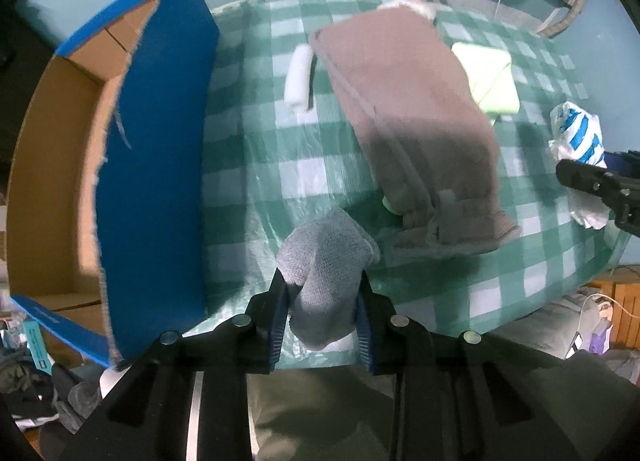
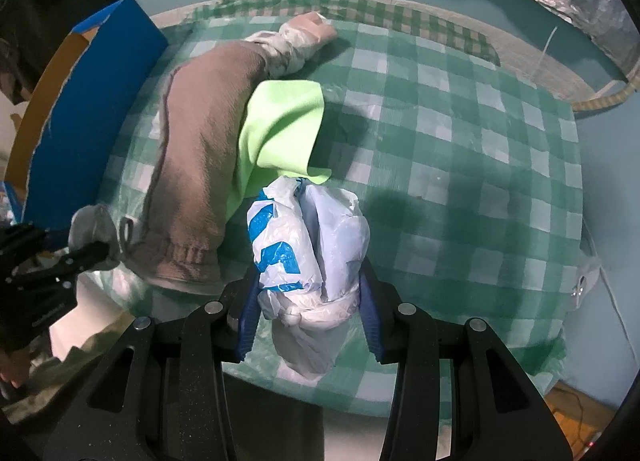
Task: Organize soft objects
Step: 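Close the left tool on the grey sock and lift it, then carry the grey sock and striped bundle over the cardboard box with both tools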
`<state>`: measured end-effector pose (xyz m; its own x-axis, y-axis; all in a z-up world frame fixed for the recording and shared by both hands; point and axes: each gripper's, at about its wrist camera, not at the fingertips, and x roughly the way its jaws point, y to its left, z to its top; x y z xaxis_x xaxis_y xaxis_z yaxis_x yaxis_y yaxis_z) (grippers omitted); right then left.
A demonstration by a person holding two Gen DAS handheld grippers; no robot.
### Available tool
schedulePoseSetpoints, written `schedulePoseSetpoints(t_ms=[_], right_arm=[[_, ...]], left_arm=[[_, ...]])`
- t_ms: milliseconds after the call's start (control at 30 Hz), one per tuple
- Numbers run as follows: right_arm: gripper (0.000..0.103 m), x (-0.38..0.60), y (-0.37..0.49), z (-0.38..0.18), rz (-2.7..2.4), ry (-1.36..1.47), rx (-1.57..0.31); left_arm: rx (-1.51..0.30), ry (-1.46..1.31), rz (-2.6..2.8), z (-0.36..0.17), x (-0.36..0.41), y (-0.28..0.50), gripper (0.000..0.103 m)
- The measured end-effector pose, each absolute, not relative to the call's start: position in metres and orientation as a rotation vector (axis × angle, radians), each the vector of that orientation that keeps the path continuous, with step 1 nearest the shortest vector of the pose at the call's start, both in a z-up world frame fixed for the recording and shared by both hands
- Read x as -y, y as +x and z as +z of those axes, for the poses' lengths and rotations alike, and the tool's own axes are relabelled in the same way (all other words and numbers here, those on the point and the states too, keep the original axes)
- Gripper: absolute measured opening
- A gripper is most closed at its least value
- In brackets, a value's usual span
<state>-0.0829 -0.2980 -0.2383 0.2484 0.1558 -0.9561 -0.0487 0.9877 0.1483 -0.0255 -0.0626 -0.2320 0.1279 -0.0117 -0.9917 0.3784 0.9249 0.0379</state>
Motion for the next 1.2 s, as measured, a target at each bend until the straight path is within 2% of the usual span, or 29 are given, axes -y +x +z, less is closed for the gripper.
schedulePoseSetpoints(t_ms=[467,1200], right_arm=[[0.043,0.275,-0.078,-0.192,0.186,0.086,-1.273],[0.043,0.183,-0.042,-0.143,0.299,0.039,-1.213]], left_arm=[[-1.340,0.253,-0.267,-0.158,0.030,-0.018,0.031],[-1.281,0.194,-0.203,-0.118,-0.033,0.008,0.031]])
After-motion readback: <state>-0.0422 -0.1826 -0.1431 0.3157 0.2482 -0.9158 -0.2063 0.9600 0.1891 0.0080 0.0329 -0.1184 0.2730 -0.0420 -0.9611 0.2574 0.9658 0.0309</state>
